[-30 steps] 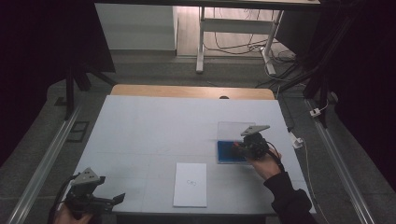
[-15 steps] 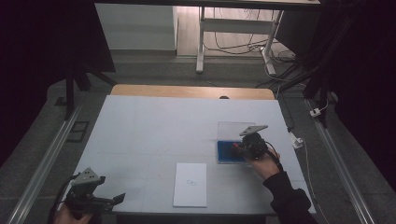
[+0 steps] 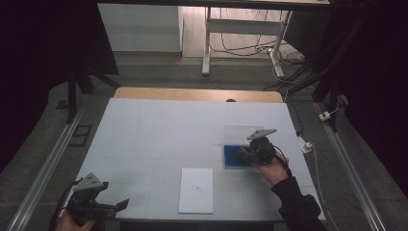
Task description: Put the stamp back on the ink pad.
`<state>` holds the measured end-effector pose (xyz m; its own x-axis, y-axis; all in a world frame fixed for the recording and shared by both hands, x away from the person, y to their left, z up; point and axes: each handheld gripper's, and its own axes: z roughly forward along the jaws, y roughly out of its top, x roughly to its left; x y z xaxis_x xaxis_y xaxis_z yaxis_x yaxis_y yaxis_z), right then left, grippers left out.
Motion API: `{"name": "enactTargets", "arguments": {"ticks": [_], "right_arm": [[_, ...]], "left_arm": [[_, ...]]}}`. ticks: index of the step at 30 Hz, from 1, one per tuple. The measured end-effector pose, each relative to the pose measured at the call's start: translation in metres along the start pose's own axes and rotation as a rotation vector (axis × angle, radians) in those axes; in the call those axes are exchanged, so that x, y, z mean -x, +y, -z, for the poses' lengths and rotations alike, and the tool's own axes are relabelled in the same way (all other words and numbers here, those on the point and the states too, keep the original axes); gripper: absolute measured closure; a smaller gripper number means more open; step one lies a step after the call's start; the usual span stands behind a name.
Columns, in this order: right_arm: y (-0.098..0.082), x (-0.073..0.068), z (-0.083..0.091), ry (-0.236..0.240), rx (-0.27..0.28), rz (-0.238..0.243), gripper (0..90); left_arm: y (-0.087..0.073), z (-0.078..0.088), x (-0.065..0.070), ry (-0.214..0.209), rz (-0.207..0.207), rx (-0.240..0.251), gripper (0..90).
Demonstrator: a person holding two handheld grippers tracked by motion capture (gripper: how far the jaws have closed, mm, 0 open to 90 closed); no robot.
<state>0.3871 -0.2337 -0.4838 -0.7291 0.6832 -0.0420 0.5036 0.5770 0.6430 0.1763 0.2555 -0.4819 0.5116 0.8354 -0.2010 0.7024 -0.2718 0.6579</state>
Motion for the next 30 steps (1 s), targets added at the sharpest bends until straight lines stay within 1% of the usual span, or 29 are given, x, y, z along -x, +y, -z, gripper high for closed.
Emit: {"name": "enactTargets", "arguments": {"ticks": [6,10,15,19,20,21,25,26,27,30], "right_arm": [[0.0007,-0.0003,0.0022,-0.006,0.011,-0.003,63.3],[0.0008,-0.0008,0.003,-0.003,0.012,-0.005,59.2],[0.0019,-0.0033,0.0033,-0.001,0.004,-0.004,51.6],[0.0023,-0.0045,0.0037,-0.001,0.009,-0.007,44.7],[0.0023,-0.0045,0.0037,-0.001,0.009,-0.007,44.7],[0.0025,-0.0048,0.0043,-0.003,0.019,-0.013,41.0],[0.0032,-0.0051,0.0054,-0.001,0.024,-0.027,33.0],[0.0032,-0.0055,0.0052,-0.003,0.029,-0.031,33.0],[0.0032,-0.006,0.005,-0.006,0.03,-0.034,28.6],[0.0038,-0.0072,0.0054,-0.008,0.032,-0.039,21.6]], "left_arm": [[0.0,0.0001,0.0,0.0,0.0,0.0,1.9],[-0.0001,0.0002,0.0,0.002,0.0,0.001,1.9],[-0.0001,0.0003,-0.0001,0.001,0.0,0.002,1.9],[-0.0002,0.0003,-0.0001,0.002,-0.001,0.002,1.9],[-0.0002,0.0003,-0.0001,0.002,-0.001,0.002,1.9],[-0.0001,0.0003,-0.0001,0.001,0.0,0.002,1.9],[-0.0002,0.0004,-0.0002,0.001,0.0,0.002,1.9],[-0.0002,0.0004,-0.0002,0.001,0.0,0.002,1.9],[-0.0001,0.0003,-0.0001,0.001,-0.001,0.002,1.9],[-0.0001,0.0002,0.0001,0.001,-0.001,0.002,1.9]]}}
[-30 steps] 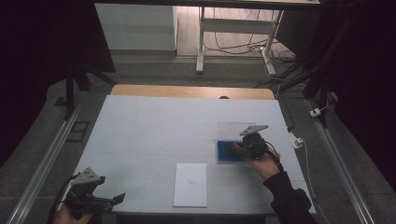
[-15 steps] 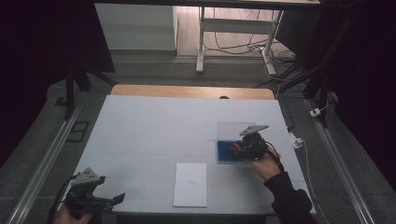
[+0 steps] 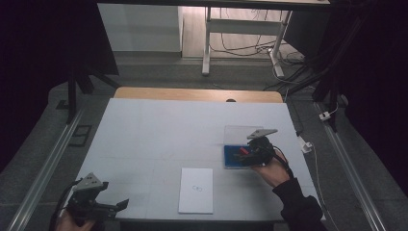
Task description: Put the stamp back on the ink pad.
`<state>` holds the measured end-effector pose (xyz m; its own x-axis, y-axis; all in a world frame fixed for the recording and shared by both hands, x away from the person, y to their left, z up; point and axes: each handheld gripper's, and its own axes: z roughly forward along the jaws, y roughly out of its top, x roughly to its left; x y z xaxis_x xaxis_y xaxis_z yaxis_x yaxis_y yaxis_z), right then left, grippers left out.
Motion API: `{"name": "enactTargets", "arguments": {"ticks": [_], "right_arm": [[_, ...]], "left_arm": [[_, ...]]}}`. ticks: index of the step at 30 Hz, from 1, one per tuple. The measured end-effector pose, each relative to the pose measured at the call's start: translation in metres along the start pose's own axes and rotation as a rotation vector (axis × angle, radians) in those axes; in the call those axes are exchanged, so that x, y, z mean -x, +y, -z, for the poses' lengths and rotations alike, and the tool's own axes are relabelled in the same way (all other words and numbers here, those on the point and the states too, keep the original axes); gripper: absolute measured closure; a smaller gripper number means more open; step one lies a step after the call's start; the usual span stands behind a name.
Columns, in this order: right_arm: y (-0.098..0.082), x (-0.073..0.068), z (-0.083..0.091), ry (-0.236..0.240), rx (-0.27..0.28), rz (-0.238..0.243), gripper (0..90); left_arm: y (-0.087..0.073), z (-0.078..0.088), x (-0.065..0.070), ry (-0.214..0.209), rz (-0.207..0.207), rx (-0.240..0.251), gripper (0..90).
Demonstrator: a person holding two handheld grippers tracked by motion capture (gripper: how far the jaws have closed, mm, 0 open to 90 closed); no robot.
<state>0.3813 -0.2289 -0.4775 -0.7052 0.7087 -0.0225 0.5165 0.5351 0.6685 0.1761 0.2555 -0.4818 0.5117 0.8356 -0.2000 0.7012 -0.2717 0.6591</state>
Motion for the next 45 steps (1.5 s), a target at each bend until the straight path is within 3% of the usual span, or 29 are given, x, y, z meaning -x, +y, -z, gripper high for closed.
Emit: {"name": "enactTargets", "arguments": {"ticks": [9,17,26,45], "right_arm": [[0.002,-0.004,0.004,0.007,-0.013,-0.028,5.7],[-0.001,-0.005,0.01,0.036,-0.013,-0.032,0.0],[-0.006,-0.013,0.018,0.035,-0.004,-0.019,0.0],[-0.023,-0.025,0.055,0.003,0.061,-0.027,0.0]], "left_arm": [[0.0,0.0,0.0,0.002,0.0,0.0,1.9],[0.0,0.0,0.0,0.004,0.0,-0.002,1.9],[0.0,0.0,0.001,0.005,0.0,0.0,1.9],[0.0,0.0,0.001,0.013,-0.006,-0.001,1.7]]}}
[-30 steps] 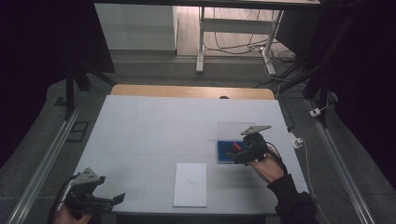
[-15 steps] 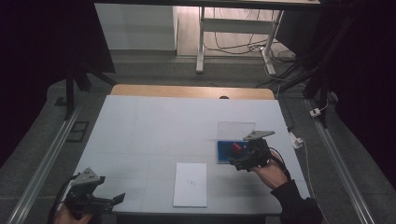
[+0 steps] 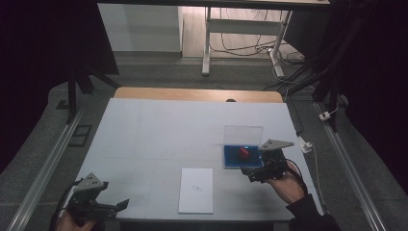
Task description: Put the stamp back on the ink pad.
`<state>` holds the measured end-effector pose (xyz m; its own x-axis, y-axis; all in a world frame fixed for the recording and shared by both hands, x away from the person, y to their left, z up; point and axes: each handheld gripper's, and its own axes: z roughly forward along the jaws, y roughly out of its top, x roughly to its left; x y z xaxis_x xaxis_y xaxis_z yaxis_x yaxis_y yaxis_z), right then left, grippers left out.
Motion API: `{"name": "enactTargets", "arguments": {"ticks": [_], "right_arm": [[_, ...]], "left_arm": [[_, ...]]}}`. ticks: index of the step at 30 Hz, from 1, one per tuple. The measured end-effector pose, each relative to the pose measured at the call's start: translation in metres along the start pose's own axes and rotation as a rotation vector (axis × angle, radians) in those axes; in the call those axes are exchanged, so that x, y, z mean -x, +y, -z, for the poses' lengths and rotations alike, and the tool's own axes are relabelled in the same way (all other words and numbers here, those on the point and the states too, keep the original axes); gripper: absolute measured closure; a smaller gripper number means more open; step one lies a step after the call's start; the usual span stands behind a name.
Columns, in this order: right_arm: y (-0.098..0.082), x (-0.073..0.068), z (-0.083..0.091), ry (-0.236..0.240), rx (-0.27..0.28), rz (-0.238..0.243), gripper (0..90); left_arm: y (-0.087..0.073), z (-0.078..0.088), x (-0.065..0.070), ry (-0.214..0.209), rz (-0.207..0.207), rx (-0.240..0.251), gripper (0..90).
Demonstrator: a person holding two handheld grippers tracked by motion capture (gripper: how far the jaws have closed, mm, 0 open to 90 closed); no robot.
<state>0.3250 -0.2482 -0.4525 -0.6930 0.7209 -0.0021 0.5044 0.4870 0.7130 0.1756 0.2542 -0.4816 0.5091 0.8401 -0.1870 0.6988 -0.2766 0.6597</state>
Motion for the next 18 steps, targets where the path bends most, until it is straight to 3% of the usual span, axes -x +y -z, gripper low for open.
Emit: {"name": "enactTargets", "arguments": {"ticks": [18], "right_arm": [[-0.026,0.0,0.034,-0.047,0.022,-0.042,0.0]], "left_arm": [[0.0,0.0,0.0,0.003,-0.001,-0.003,1.7]]}}
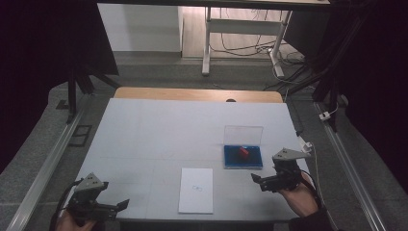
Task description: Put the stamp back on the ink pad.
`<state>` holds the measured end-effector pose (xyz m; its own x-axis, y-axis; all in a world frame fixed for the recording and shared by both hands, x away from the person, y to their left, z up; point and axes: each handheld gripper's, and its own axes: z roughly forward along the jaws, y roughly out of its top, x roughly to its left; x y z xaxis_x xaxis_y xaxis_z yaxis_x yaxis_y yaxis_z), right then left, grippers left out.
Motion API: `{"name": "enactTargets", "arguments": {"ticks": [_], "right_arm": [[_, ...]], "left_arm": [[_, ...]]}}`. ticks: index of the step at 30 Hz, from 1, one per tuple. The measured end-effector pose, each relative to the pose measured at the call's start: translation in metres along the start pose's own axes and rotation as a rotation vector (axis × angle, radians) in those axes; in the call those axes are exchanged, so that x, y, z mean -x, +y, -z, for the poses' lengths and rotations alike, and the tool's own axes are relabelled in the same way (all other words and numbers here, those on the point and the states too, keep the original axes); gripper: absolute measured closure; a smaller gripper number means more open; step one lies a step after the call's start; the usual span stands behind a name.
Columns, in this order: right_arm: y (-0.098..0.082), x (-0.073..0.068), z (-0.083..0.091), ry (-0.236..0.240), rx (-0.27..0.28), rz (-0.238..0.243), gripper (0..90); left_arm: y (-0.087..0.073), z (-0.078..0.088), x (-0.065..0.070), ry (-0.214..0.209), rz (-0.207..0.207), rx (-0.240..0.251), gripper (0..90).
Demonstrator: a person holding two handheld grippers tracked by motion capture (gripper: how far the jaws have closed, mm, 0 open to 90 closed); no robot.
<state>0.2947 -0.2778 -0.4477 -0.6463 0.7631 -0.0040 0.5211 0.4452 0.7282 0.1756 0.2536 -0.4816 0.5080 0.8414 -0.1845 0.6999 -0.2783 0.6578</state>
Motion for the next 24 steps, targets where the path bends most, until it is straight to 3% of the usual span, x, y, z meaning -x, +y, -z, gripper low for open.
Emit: {"name": "enactTargets", "arguments": {"ticks": [17,24], "right_arm": [[-0.027,0.004,0.029,-0.036,0.014,-0.066,0.0],[-0.04,0.004,0.036,-0.045,-0.013,-0.09,0.0]], "left_arm": [[0.0,0.0,0.0,0.001,0.0,-0.003,1.7],[0.0,-0.001,0.0,0.002,-0.002,-0.006,1.7]]}}
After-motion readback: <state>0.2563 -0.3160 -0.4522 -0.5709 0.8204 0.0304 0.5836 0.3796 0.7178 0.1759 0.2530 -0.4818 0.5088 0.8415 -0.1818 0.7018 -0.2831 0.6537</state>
